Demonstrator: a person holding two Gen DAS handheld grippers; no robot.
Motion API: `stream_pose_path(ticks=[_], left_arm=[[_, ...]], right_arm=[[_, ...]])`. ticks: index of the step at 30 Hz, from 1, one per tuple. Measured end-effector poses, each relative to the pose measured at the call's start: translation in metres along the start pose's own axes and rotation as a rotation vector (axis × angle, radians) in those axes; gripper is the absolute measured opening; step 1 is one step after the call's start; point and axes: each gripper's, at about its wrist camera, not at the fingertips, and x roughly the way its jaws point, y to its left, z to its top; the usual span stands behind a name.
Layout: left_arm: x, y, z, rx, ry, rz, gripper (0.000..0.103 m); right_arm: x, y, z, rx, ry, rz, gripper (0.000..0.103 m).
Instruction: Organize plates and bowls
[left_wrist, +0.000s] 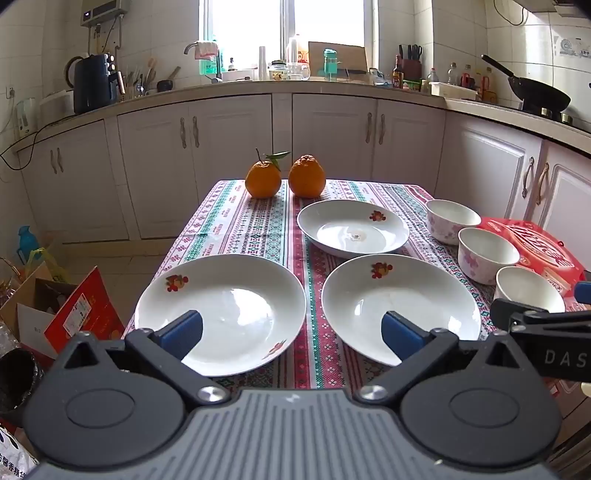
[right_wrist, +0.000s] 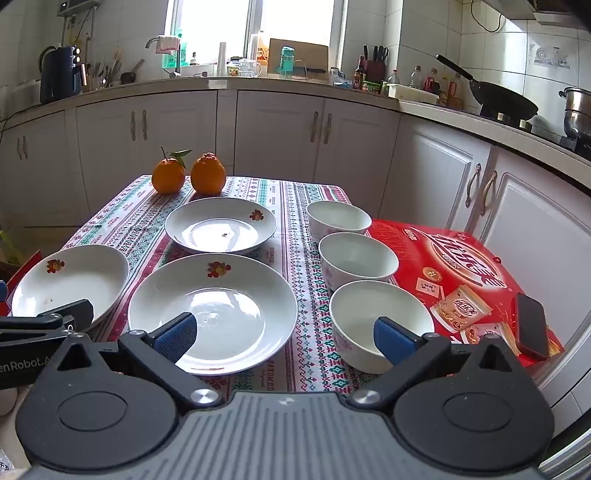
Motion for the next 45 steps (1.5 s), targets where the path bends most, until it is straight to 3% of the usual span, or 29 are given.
stream_pose_path(ticks=[45], left_arm=[[-0.0008, 0.001, 0.0009, -0.005, 0.01, -0.007, 0.102]], right_arm=[[-0.0021, -0.0006, 0.0014, -0.001, -0.012, 0.0, 0.103]])
